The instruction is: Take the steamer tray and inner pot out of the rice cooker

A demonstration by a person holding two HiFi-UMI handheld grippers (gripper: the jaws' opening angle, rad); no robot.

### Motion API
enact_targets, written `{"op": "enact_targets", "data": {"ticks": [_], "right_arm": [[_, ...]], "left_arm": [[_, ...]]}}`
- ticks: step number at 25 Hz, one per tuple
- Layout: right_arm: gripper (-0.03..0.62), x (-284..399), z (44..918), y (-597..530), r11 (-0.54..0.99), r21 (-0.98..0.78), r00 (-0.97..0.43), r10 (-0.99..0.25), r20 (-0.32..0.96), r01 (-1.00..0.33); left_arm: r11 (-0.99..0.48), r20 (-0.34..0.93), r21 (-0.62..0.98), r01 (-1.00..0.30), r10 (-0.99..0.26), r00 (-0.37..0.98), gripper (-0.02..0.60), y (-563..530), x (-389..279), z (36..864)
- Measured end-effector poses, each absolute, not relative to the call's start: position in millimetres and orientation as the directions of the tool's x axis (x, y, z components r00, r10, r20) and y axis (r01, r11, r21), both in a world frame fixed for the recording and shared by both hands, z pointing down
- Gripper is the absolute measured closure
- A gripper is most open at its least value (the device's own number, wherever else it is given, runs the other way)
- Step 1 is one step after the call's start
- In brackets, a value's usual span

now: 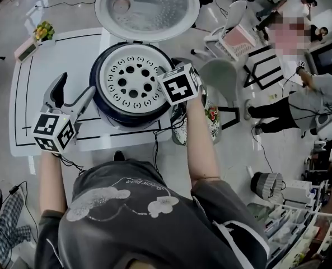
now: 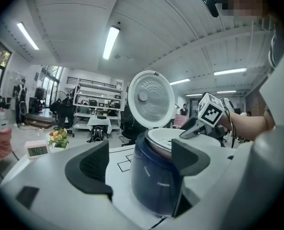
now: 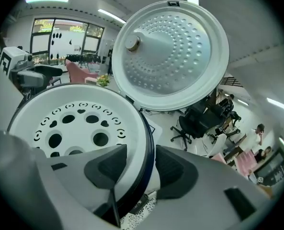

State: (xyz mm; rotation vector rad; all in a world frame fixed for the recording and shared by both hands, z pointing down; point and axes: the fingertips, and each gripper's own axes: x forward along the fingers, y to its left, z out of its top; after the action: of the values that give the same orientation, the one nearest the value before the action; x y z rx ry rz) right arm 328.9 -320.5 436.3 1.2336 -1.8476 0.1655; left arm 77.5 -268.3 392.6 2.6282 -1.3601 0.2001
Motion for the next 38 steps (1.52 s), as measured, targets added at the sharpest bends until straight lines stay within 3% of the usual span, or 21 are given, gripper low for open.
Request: {"op": "enact_targets", "data": {"ticks": [5,9,17,26,38], "right_arm": [[0.389,332,424,-322,0.486,0.338,-0.124,-0.696,0.707,-0.806],[0.45,325,420,-321,0.502,0.306,-0.162,-0.69,0.705,-0.809],[0.476,329,400,-320,0.484,0.313,-0.176,-0.727,0.664,-0.817],[0.519,331,351,-317,0.329,0.319,-0.149,-0.865,0.479,-0.889],[0.537,310,304,-299,0.244,0.301,-0.13,-0.926,0.354,-0.922]], "left_arm": [[-0.565,0.201,0.094,-0.82,-0.796,0.571,0.173,-267,76,390],[-0.566,0.203,0.094,-0.819,-0.795,0.572,0.173,-265,75,391],[-0.567,0.2,0.101,-0.818,-0.793,0.575,0.173,-260,78,384],[-0.552,0.213,0.095,-0.829,-0.802,0.558,0.173,-246,67,385],[-0.577,0.201,0.117,-0.808,-0.783,0.588,0.173,-244,30,387]]}}
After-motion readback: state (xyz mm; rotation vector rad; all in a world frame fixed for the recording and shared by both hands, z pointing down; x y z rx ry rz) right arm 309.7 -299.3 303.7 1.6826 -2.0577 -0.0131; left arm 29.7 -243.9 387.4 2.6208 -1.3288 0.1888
